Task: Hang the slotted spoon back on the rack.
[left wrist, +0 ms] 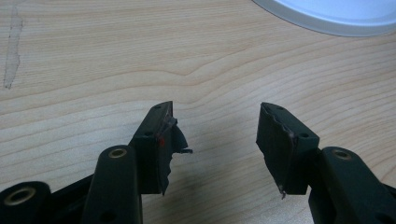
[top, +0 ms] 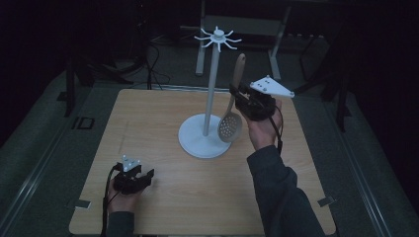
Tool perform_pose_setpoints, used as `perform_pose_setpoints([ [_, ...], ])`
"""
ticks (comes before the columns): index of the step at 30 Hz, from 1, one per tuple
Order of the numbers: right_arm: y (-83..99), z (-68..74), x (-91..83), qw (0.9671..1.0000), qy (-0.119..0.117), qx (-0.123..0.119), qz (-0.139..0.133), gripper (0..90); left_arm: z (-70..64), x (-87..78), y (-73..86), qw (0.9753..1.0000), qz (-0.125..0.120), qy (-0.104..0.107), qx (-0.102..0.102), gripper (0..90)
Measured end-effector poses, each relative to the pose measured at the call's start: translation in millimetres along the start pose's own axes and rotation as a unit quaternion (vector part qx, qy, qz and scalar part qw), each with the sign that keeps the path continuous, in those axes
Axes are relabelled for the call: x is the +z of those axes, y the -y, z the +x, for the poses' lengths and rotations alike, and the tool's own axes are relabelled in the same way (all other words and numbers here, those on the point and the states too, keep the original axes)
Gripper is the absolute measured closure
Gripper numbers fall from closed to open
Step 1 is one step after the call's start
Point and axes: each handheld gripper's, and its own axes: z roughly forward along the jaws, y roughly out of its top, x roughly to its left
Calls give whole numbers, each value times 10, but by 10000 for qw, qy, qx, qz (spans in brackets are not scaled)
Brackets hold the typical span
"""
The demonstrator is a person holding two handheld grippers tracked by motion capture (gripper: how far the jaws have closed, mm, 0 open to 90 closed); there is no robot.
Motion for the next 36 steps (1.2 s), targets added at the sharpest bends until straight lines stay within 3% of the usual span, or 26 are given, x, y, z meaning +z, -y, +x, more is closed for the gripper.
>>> perform_pose_setpoints([
  [36, -185, 1, 146, 9999, 67, 74, 78, 733, 6, -16, 2, 10000, -24, -15, -39, 470],
])
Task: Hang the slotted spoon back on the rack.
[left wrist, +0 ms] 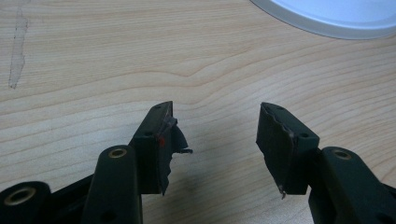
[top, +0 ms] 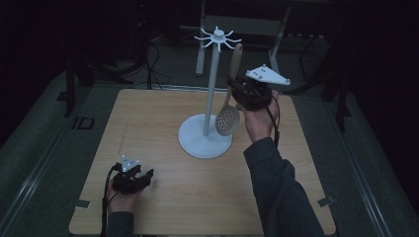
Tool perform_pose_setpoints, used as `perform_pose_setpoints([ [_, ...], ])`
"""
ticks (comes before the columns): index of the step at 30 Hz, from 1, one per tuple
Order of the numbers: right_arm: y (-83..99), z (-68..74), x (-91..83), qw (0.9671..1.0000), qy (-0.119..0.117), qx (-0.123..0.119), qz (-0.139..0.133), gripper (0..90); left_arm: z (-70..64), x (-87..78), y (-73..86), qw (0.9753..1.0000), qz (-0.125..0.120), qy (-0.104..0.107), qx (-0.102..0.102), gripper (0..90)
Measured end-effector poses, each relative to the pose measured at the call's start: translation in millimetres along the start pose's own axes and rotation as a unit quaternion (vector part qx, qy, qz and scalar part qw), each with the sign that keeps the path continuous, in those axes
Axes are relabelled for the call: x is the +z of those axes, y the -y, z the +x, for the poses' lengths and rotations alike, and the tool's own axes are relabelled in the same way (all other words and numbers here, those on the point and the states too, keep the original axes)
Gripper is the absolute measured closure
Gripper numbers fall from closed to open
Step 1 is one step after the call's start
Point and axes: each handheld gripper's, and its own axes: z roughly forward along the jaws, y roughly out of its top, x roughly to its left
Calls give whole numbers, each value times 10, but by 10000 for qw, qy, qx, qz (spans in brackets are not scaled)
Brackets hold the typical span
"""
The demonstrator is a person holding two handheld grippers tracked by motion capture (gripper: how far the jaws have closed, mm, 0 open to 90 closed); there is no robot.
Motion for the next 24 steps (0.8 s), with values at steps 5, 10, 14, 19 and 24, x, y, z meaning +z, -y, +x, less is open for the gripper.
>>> perform_pose_setpoints([
  [5, 3, 2, 15, 10000, -4, 0, 35, 733, -2, -1, 0, 10000, -5, -4, 1, 470],
  [10, 17, -10, 33, 10000, 28, 28, 77, 733, -3, 1, 0, 10000, -9, -3, 5, 470],
  [14, 22, -18, 49, 10000, 30, 25, 90, 733, -5, 3, 0, 10000, -12, -2, 9, 470],
  [19, 24, -14, 79, 9999, 34, 20, 134, 733, -6, 1, 0, 10000, -17, -2, 2, 470],
  [24, 19, 6, 108, 9999, 12, 49, 146, 732, -9, 1, -1, 10000, -25, 4, 25, 470],
])
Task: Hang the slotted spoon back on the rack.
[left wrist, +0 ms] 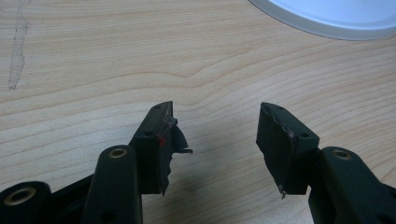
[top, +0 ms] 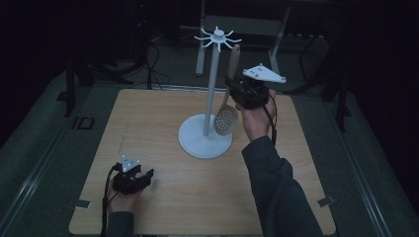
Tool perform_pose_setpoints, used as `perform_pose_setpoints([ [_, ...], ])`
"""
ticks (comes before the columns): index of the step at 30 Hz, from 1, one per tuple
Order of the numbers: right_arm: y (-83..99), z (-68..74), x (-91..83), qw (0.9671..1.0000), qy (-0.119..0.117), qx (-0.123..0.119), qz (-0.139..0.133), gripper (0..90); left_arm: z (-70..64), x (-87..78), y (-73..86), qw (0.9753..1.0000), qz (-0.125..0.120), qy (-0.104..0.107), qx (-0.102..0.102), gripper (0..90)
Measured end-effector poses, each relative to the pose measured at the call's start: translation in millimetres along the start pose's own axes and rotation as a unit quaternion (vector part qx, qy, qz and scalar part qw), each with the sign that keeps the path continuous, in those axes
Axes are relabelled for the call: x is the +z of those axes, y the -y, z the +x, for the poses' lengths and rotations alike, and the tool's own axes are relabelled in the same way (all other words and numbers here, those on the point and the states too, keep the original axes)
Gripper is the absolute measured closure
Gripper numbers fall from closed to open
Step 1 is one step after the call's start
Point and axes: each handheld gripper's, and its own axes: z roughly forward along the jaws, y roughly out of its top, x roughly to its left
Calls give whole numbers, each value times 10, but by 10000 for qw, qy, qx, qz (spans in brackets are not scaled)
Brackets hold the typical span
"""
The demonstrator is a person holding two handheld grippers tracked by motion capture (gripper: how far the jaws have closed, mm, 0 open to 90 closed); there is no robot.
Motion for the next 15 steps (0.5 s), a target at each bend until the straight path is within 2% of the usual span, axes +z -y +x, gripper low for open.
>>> perform_pose_setpoints([
  [15, -27, 40, 88, 9999, -85, 83, 83, 731, -7, -5, -5, 10000, -5, -5, 21, 471],
])
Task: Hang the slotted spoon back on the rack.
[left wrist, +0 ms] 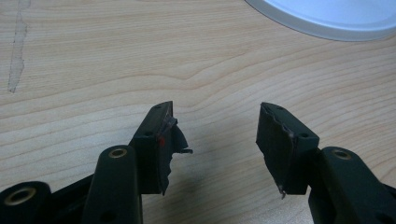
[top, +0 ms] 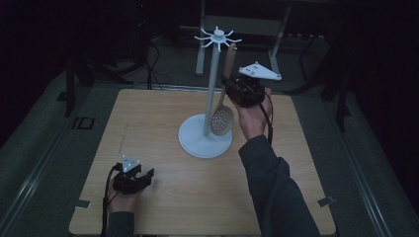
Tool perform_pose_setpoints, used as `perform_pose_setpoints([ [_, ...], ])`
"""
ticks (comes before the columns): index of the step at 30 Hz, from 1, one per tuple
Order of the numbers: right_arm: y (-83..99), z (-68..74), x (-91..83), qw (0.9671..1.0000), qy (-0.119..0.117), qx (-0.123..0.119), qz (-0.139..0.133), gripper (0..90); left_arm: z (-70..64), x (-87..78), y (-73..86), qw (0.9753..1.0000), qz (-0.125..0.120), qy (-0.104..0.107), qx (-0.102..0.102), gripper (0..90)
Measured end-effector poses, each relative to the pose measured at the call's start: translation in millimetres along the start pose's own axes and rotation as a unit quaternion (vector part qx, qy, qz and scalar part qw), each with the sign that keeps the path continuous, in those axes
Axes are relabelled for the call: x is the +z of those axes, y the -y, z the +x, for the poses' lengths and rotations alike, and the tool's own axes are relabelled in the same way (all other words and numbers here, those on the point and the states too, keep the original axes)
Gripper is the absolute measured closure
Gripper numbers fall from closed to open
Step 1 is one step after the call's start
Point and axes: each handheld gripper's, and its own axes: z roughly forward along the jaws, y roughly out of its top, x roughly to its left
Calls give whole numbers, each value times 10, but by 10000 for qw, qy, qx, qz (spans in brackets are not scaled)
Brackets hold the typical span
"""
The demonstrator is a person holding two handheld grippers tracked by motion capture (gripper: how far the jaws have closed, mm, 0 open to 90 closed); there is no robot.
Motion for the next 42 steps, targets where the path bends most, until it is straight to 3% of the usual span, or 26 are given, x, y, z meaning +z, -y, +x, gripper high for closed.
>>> perform_pose_setpoints([
  [14, -7, 25, 81, 9999, -59, 84, 96, 720, -2, 3, -2, 10000, -12, 1, -3, 470],
  [28, -20, 37, 41, 10000, -83, 0, -2, 490, -3, 4, -5, 10000, -15, -3, 2, 470],
  [34, -23, 58, 31, 9998, 190, -3, -11, 294, -4, 3, -5, 10000, -18, -1, -5, 470],
  [39, -8, 58, 16, 9996, 259, 26, 79, 212, -2, 3, -5, 10000, -16, 0, -10, 470],
  [42, 55, 42, -37, 9994, 297, -150, 127, 202, 5, -3, -4, 10000, -37, -8, -24, 470],
])
